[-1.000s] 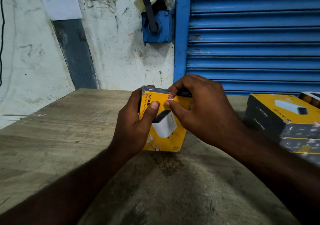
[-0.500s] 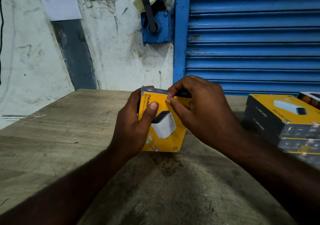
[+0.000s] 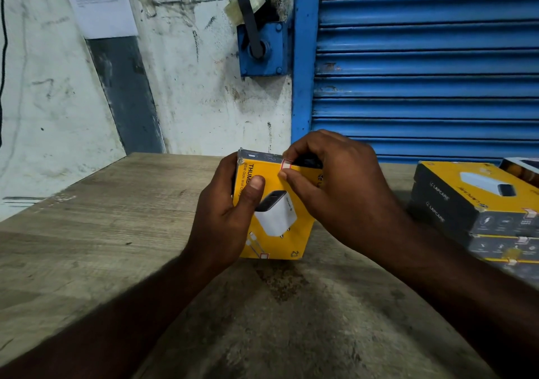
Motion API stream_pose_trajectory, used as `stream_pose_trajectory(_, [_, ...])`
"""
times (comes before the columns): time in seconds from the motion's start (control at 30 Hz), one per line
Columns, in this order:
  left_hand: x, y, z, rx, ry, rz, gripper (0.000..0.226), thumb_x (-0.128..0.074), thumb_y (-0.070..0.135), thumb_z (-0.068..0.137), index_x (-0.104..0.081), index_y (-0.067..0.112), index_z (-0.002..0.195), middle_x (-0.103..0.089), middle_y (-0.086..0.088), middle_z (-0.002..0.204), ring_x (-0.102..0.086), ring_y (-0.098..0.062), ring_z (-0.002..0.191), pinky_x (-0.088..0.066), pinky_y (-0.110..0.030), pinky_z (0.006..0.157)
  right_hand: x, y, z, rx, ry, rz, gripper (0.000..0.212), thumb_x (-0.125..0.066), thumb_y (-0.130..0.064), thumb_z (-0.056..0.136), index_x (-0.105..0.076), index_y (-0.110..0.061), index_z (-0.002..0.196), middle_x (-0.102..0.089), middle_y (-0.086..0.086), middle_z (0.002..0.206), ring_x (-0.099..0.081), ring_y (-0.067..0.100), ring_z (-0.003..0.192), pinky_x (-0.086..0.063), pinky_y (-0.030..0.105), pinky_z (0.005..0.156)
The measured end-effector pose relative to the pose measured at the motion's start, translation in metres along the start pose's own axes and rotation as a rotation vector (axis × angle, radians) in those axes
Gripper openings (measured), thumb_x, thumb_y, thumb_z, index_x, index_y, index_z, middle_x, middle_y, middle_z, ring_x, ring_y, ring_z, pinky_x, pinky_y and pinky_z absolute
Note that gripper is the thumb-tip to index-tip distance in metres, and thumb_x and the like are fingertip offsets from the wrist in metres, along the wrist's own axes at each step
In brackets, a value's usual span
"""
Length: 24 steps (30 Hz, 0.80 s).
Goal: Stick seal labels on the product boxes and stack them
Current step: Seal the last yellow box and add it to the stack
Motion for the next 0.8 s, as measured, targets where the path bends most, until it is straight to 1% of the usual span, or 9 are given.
stream_pose_trajectory(0.07, [0.000,0.000,0.000,-0.003,-0.001,0.003,0.019,-0.049,0.045,0.096,-0.050,0.039,0.114,-0.065,0.033,0.100,-0.066,0.003,0.094,-0.049,-0.009,0.077,0.000,0.000,0.000,-0.003,0.001,-0.004,0.010,-0.077,-0.022,0.087,-0.070,-0.019,0.094,-0.068,-0.005,0.090,-0.054,0.005,0.084,-0.037,0.008,0.079])
stream_pose_trajectory(0.1, [0.000,0.001,0.000,-0.007,-0.001,0.001,0.021,-0.048,0.048,0.095,-0.050,0.039,0.115,-0.065,0.032,0.101,-0.066,0.003,0.094,-0.049,-0.010,0.077,0.000,0.000,-0.001,-0.007,0.001,-0.003,0.011,-0.077,-0.022,0.087,-0.070,-0.019,0.095,-0.067,-0.005,0.090,-0.054,0.004,0.084,-0.037,0.009,0.079])
stream_pose_trajectory(0.2, [-0.001,0.001,0.001,-0.007,-0.001,-0.007,0.028,-0.044,0.053,0.091,-0.050,0.040,0.115,-0.066,0.031,0.102,-0.066,0.001,0.095,-0.050,-0.011,0.078,-0.002,0.001,-0.002,-0.017,-0.002,-0.011,0.014,-0.076,-0.021,0.087,-0.070,-0.018,0.099,-0.066,-0.006,0.093,-0.054,0.004,0.086,-0.037,0.010,0.080])
stream_pose_trajectory(0.37, [0.000,0.000,0.001,-0.004,-0.008,-0.029,0.030,-0.044,0.053,0.091,-0.052,0.037,0.116,-0.068,0.027,0.102,-0.067,0.000,0.094,-0.049,-0.011,0.077,-0.007,0.002,-0.005,-0.024,-0.012,-0.016,0.023,-0.078,-0.026,0.086,-0.068,-0.019,0.105,-0.063,-0.007,0.096,-0.052,0.003,0.089,-0.037,0.008,0.080])
stream_pose_trajectory(0.53, [0.000,-0.002,0.000,0.018,-0.011,-0.044,0.026,-0.047,0.050,0.093,-0.052,0.038,0.115,-0.068,0.026,0.104,-0.068,-0.001,0.096,-0.052,-0.014,0.079,-0.006,0.006,-0.004,-0.098,-0.031,0.067,0.050,-0.082,-0.029,0.083,-0.063,-0.016,0.127,-0.066,-0.004,0.114,-0.059,0.005,0.102,-0.037,0.003,0.087])
stream_pose_trajectory(0.6, [-0.001,-0.003,0.000,0.028,-0.017,-0.047,0.019,-0.050,0.042,0.096,-0.052,0.038,0.115,-0.068,0.028,0.103,-0.068,0.000,0.095,-0.052,-0.013,0.078,-0.004,0.010,-0.002,-0.134,-0.004,0.122,0.049,-0.083,-0.028,0.082,-0.064,-0.017,0.126,-0.068,-0.005,0.113,-0.061,0.003,0.101,-0.041,0.003,0.088])
stream_pose_trajectory(0.67, [-0.002,-0.003,0.000,0.027,-0.021,-0.044,0.019,-0.047,0.037,0.096,-0.052,0.038,0.114,-0.068,0.031,0.102,-0.067,0.002,0.095,-0.051,-0.012,0.078,-0.003,0.014,-0.002,-0.162,0.016,0.169,0.046,-0.084,-0.028,0.082,-0.066,-0.018,0.123,-0.069,-0.006,0.111,-0.062,0.001,0.099,-0.043,0.004,0.088])
stream_pose_trajectory(0.73, [-0.002,-0.003,-0.001,0.024,-0.019,-0.047,0.019,-0.048,0.037,0.096,-0.052,0.037,0.114,-0.068,0.029,0.101,-0.067,0.001,0.094,-0.050,-0.012,0.077,-0.003,0.019,-0.003,-0.199,0.028,0.220,0.045,-0.085,-0.030,0.081,-0.067,-0.019,0.120,-0.070,-0.008,0.109,-0.063,0.000,0.100,-0.046,0.006,0.088])
stream_pose_trajectory(0.8, [-0.001,-0.004,-0.001,0.021,-0.014,-0.062,0.020,-0.052,0.041,0.096,-0.054,0.034,0.114,-0.069,0.024,0.100,-0.068,-0.002,0.092,-0.050,-0.013,0.077,-0.006,0.029,-0.006,-0.284,0.023,0.305,0.045,-0.086,-0.034,0.078,-0.066,-0.023,0.118,-0.070,-0.012,0.109,-0.064,-0.002,0.101,-0.050,0.010,0.087])
Point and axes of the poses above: each hand's wrist, its own z-axis towards the middle knuckle, its own x-axis out of the back of the hand, y = z × x, the point moved 8 cm from there along z, towards the middle knuckle
